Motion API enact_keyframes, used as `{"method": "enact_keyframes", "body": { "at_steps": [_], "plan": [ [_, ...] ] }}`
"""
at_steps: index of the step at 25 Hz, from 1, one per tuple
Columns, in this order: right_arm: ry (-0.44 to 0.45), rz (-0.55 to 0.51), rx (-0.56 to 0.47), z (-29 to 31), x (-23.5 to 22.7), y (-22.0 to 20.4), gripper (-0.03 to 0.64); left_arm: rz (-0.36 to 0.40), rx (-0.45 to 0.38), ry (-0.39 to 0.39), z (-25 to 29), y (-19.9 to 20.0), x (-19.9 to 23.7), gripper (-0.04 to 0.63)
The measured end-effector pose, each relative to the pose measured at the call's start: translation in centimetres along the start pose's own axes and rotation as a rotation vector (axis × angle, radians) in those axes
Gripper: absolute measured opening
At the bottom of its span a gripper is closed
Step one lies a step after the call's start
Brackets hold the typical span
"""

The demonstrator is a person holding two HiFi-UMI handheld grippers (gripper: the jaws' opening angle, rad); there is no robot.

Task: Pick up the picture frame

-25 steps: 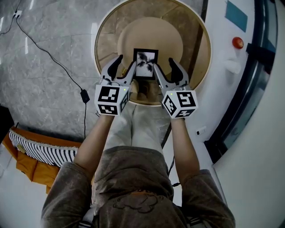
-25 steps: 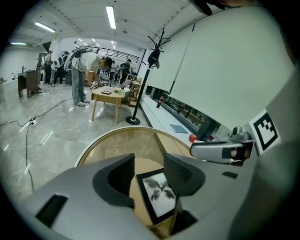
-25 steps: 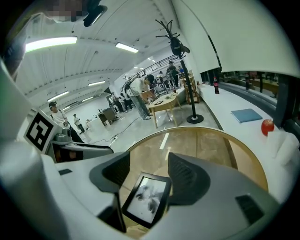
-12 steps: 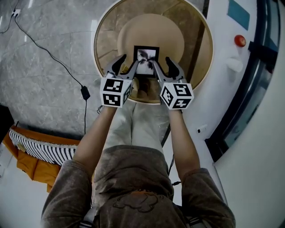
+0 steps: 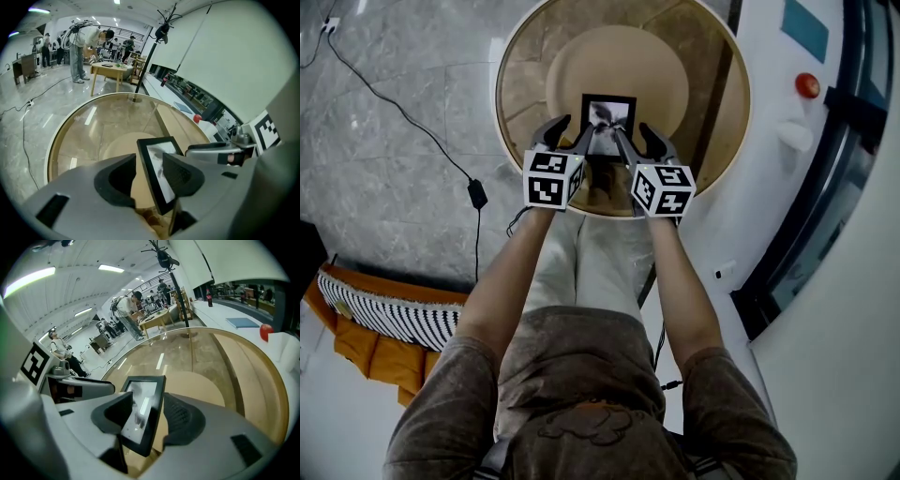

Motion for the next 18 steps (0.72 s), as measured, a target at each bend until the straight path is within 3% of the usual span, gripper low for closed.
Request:
{"method": "enact_keyframes", "body": {
  "at_steps": [18],
  "plan": [
    [0.002, 0.015, 0.05, 1.7, -0.5, -1.6, 0.192, -0.025, 0.051, -0.014, 1.6, -1.3, 0.1, 0.183]
  ]
}}
Point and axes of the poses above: the fingertips, and each gripper's own axes: z forward along the fingers, x to its left, y out of its top, the point moved 4 cm from there along -z, backward along the fingers, and after that the axes turned 10 degrees about x, right-handed, at the moved point
